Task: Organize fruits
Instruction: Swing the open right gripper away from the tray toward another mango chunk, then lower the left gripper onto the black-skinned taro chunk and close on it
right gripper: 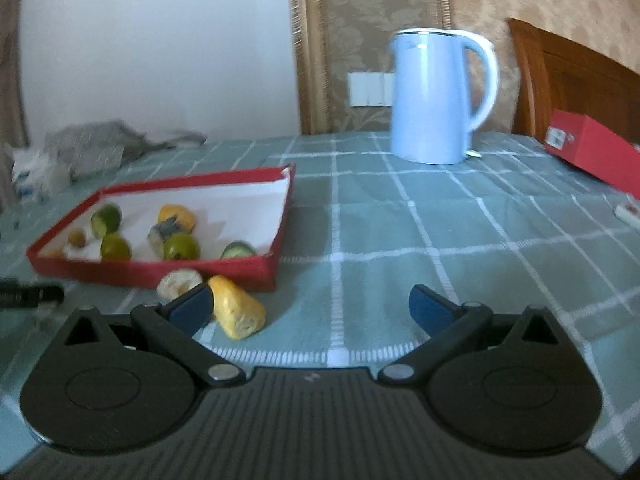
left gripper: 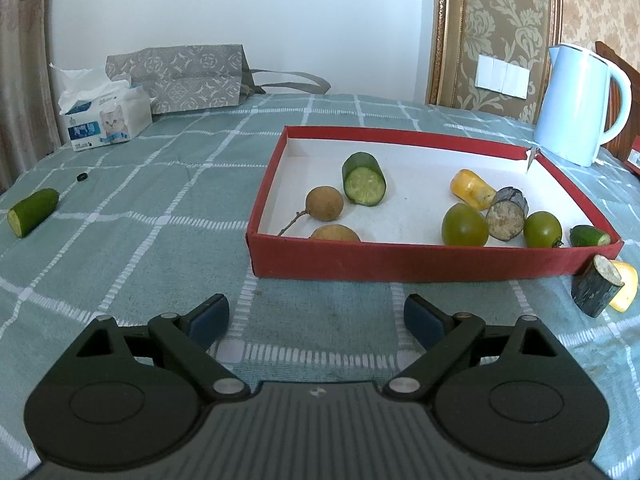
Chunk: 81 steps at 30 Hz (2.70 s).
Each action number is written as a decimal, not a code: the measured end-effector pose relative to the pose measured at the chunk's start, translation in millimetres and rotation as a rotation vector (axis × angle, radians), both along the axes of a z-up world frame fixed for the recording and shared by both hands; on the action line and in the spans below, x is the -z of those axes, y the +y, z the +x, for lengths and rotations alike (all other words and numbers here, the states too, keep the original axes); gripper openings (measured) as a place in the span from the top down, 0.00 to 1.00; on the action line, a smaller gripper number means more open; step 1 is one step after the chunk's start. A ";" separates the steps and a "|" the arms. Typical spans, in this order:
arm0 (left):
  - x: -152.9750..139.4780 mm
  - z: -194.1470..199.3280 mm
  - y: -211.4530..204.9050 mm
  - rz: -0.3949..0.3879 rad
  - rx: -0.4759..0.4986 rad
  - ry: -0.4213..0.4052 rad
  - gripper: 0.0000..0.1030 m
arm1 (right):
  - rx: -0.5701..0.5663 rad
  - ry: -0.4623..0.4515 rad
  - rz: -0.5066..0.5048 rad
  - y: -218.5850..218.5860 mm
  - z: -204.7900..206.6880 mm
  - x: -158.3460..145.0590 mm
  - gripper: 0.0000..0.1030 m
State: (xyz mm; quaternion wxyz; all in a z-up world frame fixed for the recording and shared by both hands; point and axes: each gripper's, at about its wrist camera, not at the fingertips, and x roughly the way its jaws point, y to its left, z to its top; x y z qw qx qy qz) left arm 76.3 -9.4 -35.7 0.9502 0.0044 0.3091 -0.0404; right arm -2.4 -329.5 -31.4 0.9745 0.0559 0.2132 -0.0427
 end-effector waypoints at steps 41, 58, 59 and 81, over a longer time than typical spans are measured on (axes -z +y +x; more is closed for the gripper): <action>-10.0 -19.9 -164.8 0.157 0.320 -0.085 0.07 | 0.174 -0.084 0.398 -59.3 -3.0 23.6 0.00; -1.6 -26.1 -183.4 0.209 0.337 -0.102 0.30 | 0.177 -0.086 0.395 -58.4 -3.2 24.0 0.00; -1.5 -25.6 -184.3 0.210 0.335 -0.103 0.30 | 0.176 -0.084 0.393 -58.0 -2.6 24.1 0.00; -3.2 -36.8 -120.4 0.156 0.243 -0.119 0.68 | 0.151 -0.059 0.346 -51.0 1.4 22.5 0.00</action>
